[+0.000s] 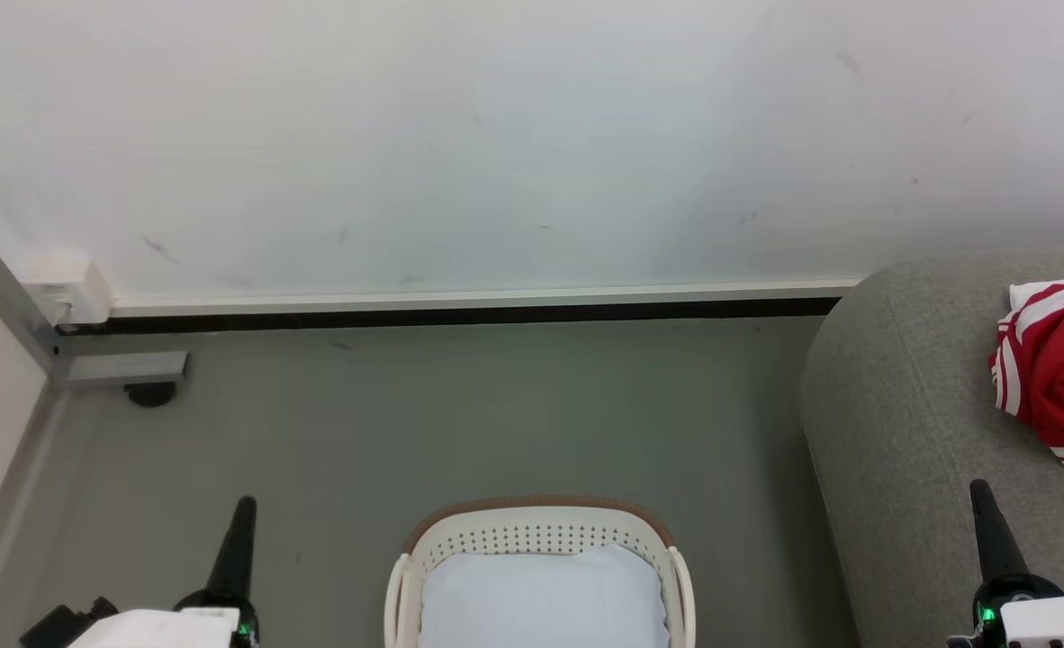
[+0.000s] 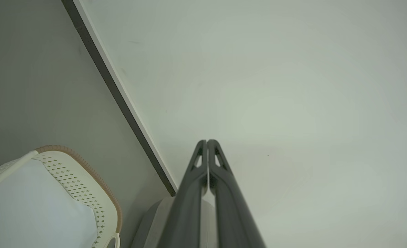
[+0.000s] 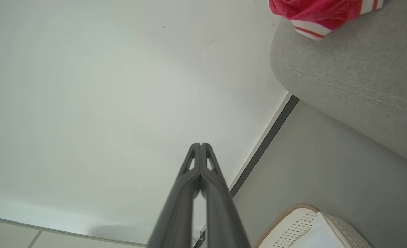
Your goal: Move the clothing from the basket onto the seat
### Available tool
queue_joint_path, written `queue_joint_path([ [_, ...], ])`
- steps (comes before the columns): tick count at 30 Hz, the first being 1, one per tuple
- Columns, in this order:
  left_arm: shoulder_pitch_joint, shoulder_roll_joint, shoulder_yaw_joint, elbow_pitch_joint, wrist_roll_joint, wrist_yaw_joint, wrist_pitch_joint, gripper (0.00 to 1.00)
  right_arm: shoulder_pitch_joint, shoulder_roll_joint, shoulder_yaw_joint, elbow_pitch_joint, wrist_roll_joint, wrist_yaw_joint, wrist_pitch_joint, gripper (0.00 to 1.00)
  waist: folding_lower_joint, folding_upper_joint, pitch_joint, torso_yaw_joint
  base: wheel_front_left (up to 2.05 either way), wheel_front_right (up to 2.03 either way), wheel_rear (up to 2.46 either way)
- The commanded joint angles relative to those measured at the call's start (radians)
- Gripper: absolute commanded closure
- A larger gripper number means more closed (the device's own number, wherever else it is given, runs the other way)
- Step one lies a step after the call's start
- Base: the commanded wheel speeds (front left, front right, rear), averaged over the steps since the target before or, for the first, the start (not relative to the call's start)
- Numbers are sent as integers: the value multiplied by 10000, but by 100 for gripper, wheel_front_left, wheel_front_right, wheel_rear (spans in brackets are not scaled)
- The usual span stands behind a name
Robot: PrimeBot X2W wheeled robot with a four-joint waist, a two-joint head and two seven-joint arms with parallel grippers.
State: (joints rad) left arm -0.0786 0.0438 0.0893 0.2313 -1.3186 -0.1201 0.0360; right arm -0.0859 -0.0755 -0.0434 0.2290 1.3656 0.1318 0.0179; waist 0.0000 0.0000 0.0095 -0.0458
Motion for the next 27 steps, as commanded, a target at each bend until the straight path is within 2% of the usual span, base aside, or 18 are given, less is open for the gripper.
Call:
queue_joint_path([
  [1, -173, 86, 57, -13, -274, -42, 82, 100, -188, -24, -94, -2, 249, -14, 83, 100, 0, 0, -4, 24, 0, 0, 0],
  [27, -300, 98, 218, 108, -2239, -121, 612, 100, -224, 84, -436, 118, 1987, -19, 633, 100, 0, 0, -45, 323, 0, 0, 0],
])
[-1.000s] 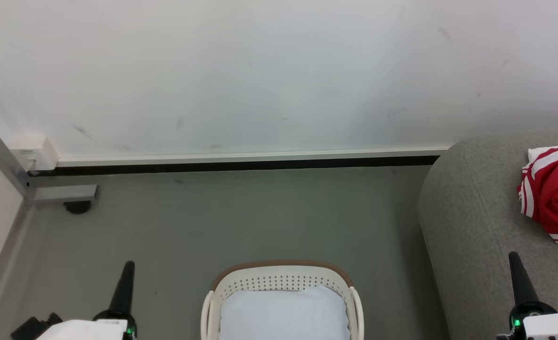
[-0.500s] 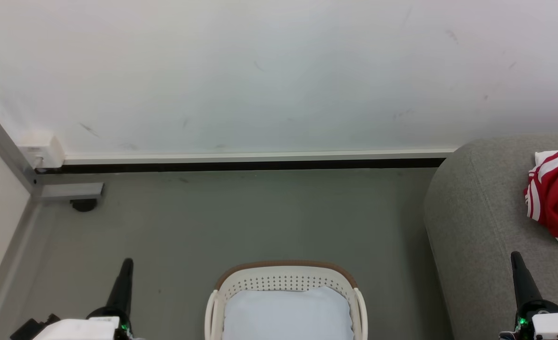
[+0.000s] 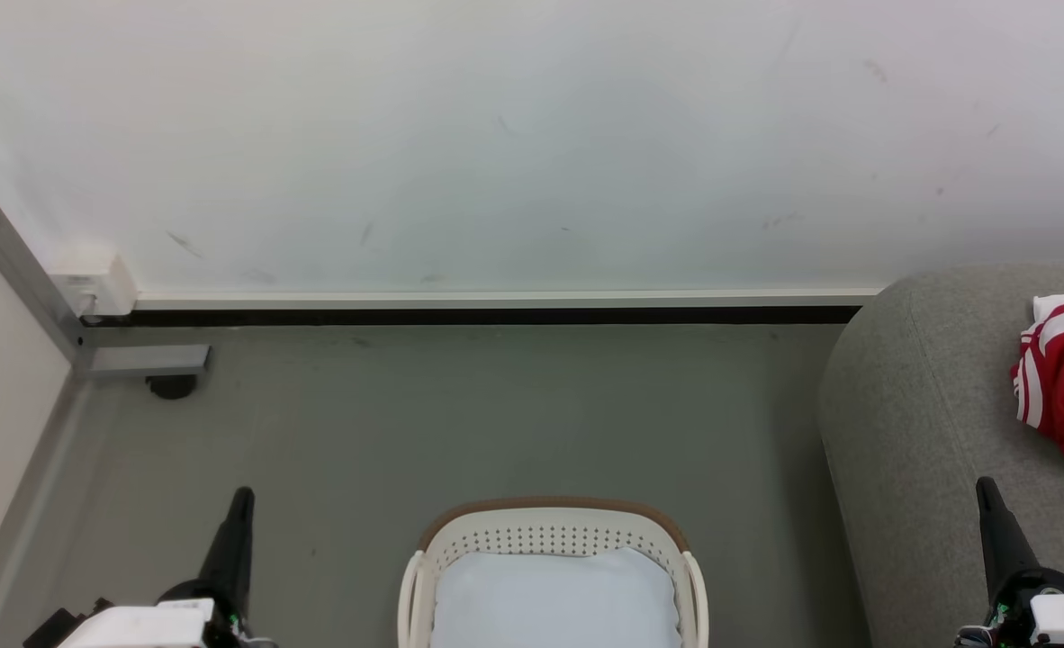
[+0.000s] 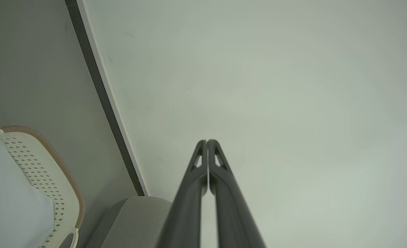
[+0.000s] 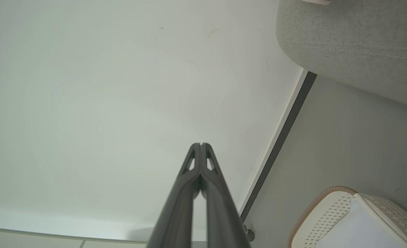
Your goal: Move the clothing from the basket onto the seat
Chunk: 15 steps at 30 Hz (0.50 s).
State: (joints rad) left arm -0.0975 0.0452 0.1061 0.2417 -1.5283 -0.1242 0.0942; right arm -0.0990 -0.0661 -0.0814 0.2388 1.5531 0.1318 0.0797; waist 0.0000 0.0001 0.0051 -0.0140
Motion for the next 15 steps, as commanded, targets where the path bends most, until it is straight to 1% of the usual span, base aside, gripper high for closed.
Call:
queue_joint_path([
  [1, -118, 86, 54, 8, -217, -83, 41, 100, -96, -7, -68, 25, 168, -19, 42, 100, 0, -1, -2, 16, 0, 0, 0],
  [10, -155, 87, 101, 46, -799, -91, 215, 100, -124, 30, -168, 59, 695, -20, 216, 100, 0, -1, -17, 119, 0, 0, 0],
  [15, -160, 86, 103, 51, -902, -87, 241, 100, -126, 40, -188, 66, 743, -21, 226, 100, 0, -1, -20, 140, 0, 0, 0],
])
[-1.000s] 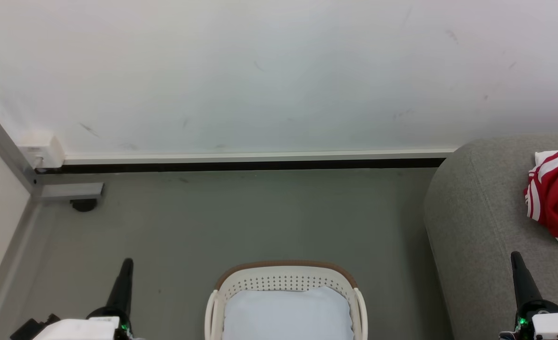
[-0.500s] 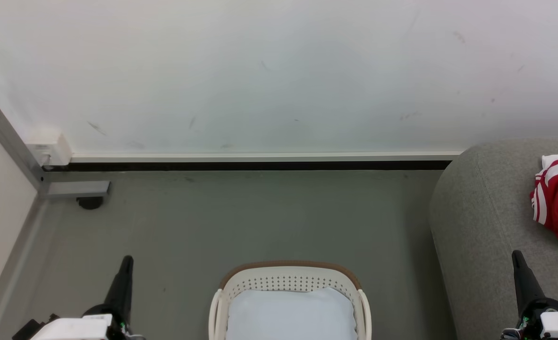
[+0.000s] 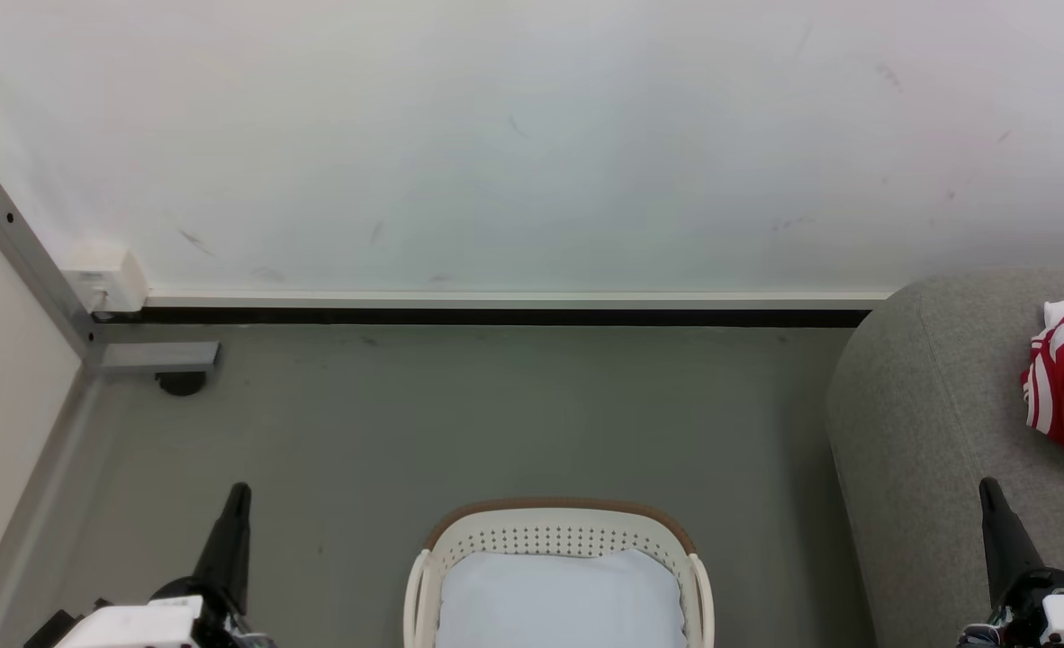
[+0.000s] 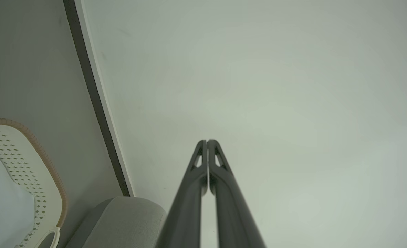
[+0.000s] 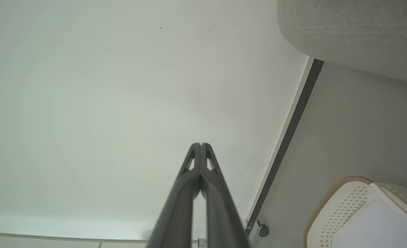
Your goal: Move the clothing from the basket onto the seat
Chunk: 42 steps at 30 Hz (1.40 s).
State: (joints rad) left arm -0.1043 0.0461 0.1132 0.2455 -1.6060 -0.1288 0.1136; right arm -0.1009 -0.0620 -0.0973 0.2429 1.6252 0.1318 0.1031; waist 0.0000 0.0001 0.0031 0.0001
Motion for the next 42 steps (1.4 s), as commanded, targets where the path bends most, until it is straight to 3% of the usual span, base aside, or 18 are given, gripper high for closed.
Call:
queue_joint_path([
  [1, -91, 76, 32, 13, -125, -41, 47, 100, -107, 2, -32, 26, 19, -21, -5, 100, 0, -1, 0, -1, 0, 0, 0],
  [42, -88, 76, 30, 8, -123, -41, 45, 100, -117, 56, -107, 30, -65, -21, 79, 100, 0, -1, 0, -1, 0, 0, 0],
])
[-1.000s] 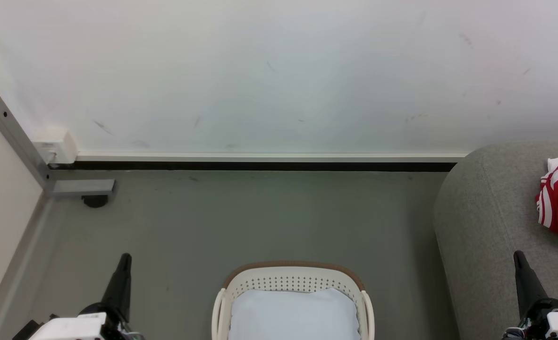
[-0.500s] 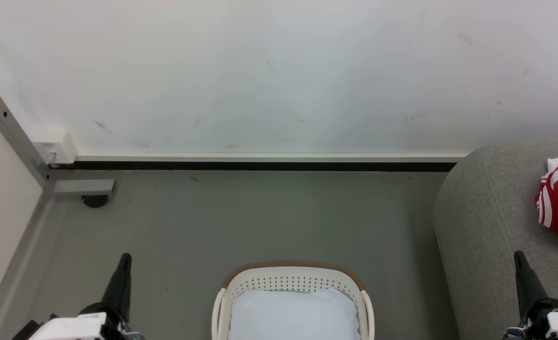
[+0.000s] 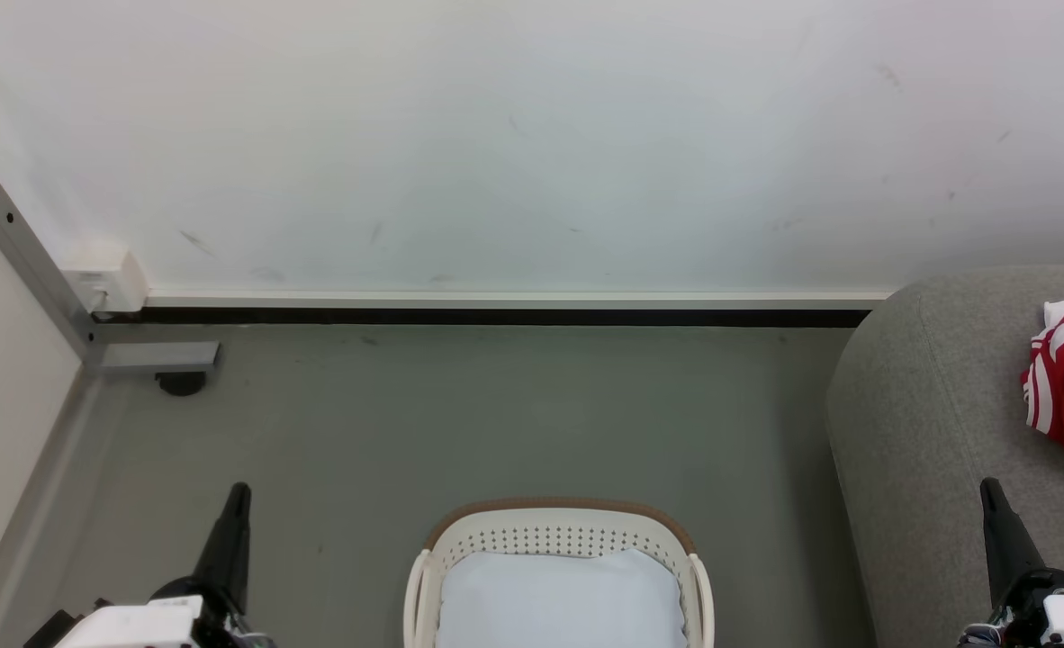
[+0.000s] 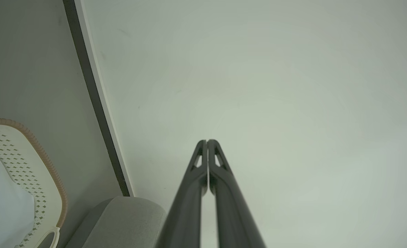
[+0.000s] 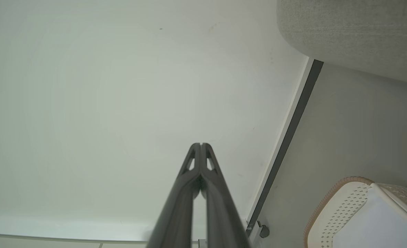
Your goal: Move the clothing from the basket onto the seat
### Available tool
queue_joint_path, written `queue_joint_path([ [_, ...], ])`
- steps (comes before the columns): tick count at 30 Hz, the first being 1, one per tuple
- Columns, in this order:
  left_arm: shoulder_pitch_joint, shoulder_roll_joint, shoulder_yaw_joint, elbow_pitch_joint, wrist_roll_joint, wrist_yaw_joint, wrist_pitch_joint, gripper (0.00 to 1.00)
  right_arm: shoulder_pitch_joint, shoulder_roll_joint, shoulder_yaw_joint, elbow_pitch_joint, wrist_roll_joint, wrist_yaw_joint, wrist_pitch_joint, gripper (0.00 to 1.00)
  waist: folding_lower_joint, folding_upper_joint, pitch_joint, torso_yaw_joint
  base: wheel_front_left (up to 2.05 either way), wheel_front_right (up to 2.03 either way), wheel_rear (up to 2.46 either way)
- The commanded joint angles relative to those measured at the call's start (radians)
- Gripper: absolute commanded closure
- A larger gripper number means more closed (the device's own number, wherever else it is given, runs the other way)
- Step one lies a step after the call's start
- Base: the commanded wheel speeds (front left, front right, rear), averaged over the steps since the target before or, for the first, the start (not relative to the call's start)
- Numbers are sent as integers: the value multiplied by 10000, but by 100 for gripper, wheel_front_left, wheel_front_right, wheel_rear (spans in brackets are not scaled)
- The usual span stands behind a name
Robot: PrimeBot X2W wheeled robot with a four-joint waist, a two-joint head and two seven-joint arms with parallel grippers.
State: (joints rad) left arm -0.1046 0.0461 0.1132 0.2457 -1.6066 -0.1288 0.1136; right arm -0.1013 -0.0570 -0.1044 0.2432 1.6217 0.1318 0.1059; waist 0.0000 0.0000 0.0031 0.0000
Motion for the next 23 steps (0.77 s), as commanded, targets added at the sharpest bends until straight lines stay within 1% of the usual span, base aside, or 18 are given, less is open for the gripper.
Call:
queue_joint_path([
  [1, -85, 76, 29, 6, -117, -41, 45, 100, -113, 7, -39, 26, -33, -21, 52, 100, 0, 0, 0, 0, 0, 0, 0],
  [23, -85, 77, 29, 5, -118, -41, 44, 100, -117, 26, -68, 27, -63, -21, 64, 100, 0, 0, 0, 0, 0, 0, 0],
])
